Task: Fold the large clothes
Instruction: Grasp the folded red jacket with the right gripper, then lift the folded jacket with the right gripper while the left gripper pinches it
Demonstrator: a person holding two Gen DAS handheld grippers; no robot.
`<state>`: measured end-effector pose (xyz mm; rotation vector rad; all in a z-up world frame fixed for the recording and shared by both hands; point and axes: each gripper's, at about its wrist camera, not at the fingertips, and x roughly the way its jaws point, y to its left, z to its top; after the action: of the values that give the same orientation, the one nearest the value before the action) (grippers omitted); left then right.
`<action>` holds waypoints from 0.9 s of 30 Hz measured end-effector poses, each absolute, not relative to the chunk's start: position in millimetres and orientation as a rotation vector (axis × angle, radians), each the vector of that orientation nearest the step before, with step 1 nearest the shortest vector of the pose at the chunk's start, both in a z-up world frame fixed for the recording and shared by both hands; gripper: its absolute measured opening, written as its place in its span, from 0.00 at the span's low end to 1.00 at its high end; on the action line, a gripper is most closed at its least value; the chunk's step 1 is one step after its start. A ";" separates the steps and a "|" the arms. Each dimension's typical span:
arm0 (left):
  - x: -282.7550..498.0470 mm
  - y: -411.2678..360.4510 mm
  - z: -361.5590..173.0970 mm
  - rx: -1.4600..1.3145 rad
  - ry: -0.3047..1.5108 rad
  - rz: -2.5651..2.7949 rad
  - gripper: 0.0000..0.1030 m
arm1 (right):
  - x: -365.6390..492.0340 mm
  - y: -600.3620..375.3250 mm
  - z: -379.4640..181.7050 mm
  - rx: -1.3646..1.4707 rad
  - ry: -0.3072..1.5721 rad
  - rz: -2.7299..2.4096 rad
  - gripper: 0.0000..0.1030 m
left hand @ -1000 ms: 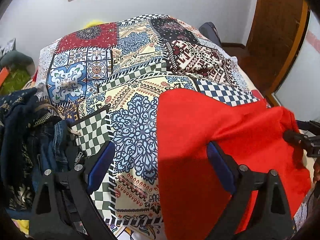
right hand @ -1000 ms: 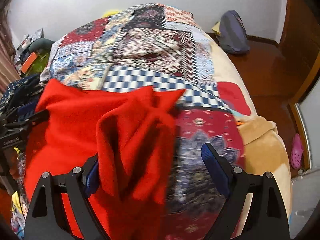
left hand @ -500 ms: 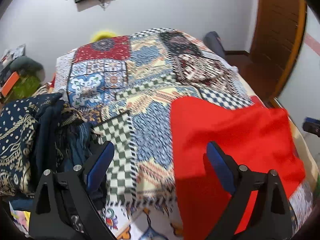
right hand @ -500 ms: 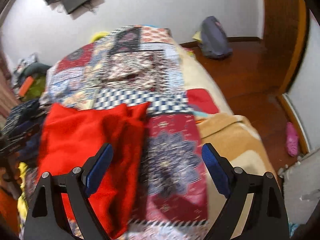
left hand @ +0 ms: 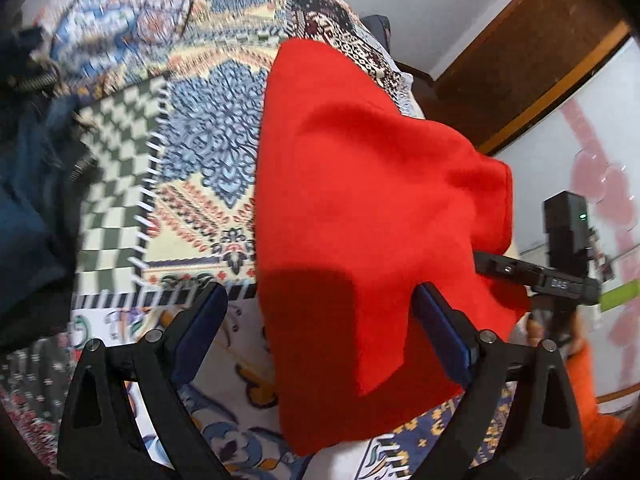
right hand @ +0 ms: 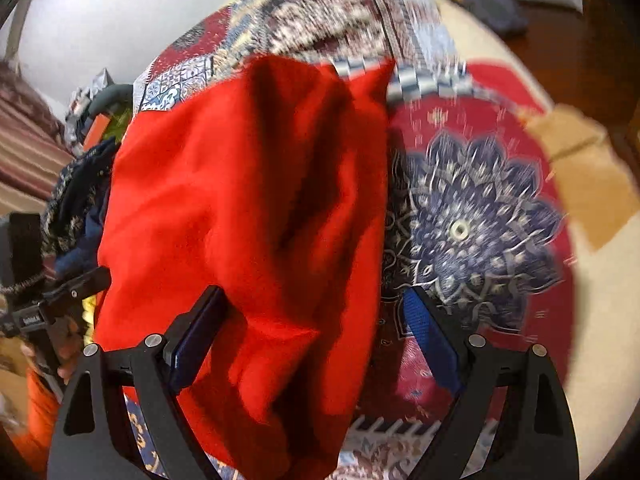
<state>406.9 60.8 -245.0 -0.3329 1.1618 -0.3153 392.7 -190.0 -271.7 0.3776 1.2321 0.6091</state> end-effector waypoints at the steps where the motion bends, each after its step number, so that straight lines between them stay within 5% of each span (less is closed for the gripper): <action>1: 411.9 61.9 -247.8 -0.358 1.173 -0.332 0.94 | 396.7 -190.4 -271.1 0.381 1.222 0.622 0.87; 10: 445.8 49.6 -257.3 -0.419 1.197 -0.392 0.94 | 426.7 -174.4 -277.8 0.470 1.231 0.735 0.86; 12: 449.7 43.4 -257.8 -0.407 1.193 -0.399 0.94 | 427.8 -170.7 -278.5 0.492 1.232 0.760 0.70; 19: 448.8 32.2 -249.8 -0.392 1.156 -0.370 0.63 | 419.1 -173.5 -263.4 0.536 1.229 0.757 0.32; 23: 441.2 30.6 -225.6 -0.358 1.121 -0.362 0.36 | 409.7 -166.0 -238.3 0.480 1.189 0.732 0.27; 27: 424.0 33.4 -194.8 -0.311 1.075 -0.365 0.31 | 397.0 -150.4 -205.0 0.406 1.147 0.732 0.25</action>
<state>424.0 33.4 -194.8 -0.3108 1.0748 -0.3649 397.0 -150.4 -205.0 0.4064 1.1474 0.7321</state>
